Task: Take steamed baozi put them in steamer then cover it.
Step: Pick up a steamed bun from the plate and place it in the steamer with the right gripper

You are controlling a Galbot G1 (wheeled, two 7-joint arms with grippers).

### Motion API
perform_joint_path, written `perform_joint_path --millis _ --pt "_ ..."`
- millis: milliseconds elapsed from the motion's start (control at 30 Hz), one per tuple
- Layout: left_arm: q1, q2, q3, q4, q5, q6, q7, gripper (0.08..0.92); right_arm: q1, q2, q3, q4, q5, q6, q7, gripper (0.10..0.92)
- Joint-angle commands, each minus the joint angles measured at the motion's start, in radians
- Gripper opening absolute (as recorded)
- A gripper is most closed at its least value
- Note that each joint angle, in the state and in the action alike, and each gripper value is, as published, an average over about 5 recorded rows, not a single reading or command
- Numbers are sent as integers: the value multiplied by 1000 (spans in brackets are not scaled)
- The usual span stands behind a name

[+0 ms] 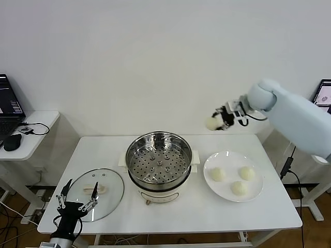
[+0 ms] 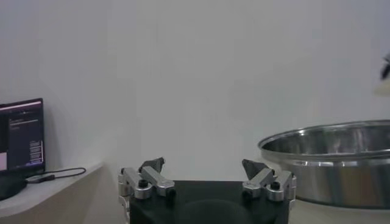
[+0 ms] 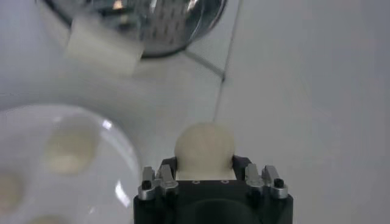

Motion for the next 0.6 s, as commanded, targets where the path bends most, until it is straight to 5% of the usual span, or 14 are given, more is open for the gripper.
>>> perform_joint_path --millis 33,600 --pt "-6 3 0 2 -1 1 0 823 142 117 -162 50 123 17 36 577" --pt "29 -26 -43 -14 -1 -18 -2 823 36 404 -290 -83 -87 210 43 577"
